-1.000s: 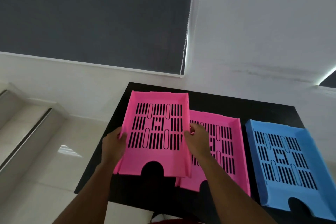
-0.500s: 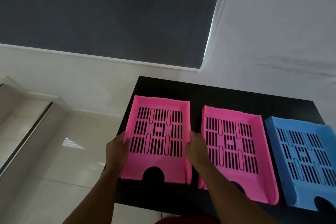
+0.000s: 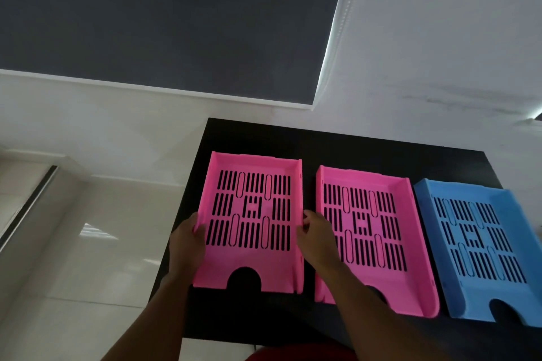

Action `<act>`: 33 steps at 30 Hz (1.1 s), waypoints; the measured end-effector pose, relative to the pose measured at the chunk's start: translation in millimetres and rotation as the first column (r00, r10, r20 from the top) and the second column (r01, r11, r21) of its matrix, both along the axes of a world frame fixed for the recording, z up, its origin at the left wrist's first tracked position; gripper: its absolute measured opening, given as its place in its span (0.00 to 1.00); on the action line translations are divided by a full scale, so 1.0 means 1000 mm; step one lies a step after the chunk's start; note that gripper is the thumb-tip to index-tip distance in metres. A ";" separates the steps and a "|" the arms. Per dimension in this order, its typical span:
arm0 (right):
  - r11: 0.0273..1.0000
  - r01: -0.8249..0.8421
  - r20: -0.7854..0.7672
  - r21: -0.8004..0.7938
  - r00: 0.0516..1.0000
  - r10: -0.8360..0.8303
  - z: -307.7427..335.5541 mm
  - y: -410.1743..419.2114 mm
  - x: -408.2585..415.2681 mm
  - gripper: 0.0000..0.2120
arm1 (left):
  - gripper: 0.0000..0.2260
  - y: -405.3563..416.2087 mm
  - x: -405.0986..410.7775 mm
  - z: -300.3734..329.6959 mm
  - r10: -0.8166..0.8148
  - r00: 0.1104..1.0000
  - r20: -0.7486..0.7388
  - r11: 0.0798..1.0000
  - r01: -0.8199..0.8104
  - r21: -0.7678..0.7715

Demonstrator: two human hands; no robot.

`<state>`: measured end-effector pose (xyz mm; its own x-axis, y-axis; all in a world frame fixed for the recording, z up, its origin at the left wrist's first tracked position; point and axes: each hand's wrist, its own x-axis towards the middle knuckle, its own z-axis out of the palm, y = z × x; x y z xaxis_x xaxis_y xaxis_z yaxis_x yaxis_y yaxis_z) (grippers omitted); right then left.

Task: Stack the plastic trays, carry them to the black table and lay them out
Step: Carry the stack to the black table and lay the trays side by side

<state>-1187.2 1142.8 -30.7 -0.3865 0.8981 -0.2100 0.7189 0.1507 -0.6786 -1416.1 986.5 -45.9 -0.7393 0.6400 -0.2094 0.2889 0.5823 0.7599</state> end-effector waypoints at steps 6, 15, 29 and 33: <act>0.970 0.235 -0.114 0.065 0.967 -0.226 0.009 0.018 0.040 0.08 | 0.20 0.027 0.026 0.012 0.071 0.967 -0.243 0.997 -0.067 0.023; 0.863 0.490 -0.024 0.127 0.871 -0.491 0.001 0.036 0.141 0.14 | 0.21 0.082 0.132 0.014 -0.265 0.964 0.007 0.964 0.265 -0.024; 0.839 0.536 0.319 0.092 0.783 -0.534 -0.002 0.072 0.262 0.40 | 0.34 0.106 0.205 0.016 -0.197 0.977 0.082 0.968 0.207 -0.141; 0.862 0.506 0.181 -0.020 0.850 -0.495 -0.011 0.074 0.270 0.39 | 0.32 0.111 0.218 0.016 -0.195 0.977 0.081 0.971 0.204 -0.123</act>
<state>-916.7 1216.9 -41.9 0.1568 0.9428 -0.2941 0.7863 -0.2993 -0.5405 -1198.0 1097.8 -29.6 -0.5804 0.7371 -0.3462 0.3594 0.6133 0.7034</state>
